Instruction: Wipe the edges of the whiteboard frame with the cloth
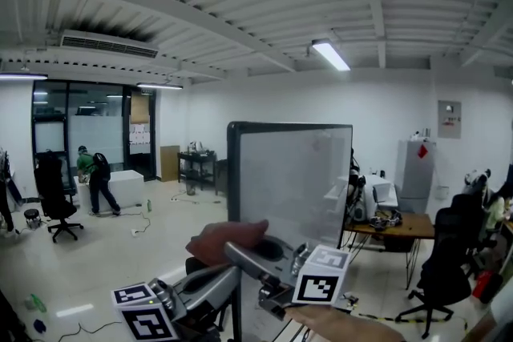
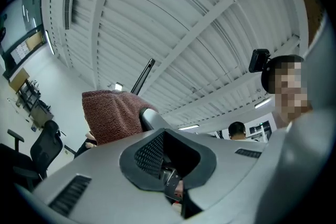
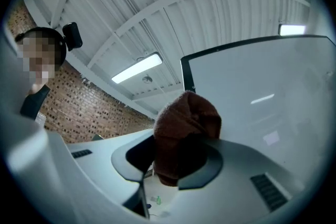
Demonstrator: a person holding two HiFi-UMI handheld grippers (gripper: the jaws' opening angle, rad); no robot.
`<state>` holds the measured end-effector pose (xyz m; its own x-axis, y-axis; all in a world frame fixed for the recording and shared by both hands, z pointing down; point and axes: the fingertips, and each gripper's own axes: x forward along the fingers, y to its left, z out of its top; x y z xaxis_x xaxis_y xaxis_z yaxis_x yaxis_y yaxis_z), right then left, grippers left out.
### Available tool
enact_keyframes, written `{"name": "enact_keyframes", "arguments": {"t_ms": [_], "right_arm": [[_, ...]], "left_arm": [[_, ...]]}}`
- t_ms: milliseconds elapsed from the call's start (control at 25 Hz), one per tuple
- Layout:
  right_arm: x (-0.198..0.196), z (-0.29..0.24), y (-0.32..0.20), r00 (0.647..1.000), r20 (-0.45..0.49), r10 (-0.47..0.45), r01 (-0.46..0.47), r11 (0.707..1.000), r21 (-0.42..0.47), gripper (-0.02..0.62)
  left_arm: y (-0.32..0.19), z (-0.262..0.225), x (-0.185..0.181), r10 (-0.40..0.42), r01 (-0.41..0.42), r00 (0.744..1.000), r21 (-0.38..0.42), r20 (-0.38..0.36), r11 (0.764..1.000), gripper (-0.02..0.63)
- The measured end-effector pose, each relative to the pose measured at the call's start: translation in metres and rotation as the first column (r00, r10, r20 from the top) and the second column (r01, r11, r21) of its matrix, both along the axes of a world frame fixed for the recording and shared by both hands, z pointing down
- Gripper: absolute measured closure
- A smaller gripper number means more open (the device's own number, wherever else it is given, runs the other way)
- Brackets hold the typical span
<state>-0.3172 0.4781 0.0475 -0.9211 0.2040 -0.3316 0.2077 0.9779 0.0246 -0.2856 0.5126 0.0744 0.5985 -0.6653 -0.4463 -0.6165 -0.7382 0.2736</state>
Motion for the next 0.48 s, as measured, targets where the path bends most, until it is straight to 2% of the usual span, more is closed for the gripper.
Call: {"name": "enact_keyframes", "arguments": {"t_ms": [280, 480], "right_arm": [[0.005, -0.028, -0.002, 1.000, 0.014, 0.013, -0.014, 0.999, 0.048, 0.479], [0.007, -0.058, -0.003, 0.999, 0.033, 0.037, -0.040, 0.994, 0.098, 0.479]], "left_arm": [[-0.003, -0.027, 0.004, -0.002, 0.001, 1.000, 0.028, 0.031, 1.000, 0.618], [-0.008, -0.052, 0.001, -0.006, 0.005, 1.000, 0.050, 0.018, 0.999, 0.618]]}}
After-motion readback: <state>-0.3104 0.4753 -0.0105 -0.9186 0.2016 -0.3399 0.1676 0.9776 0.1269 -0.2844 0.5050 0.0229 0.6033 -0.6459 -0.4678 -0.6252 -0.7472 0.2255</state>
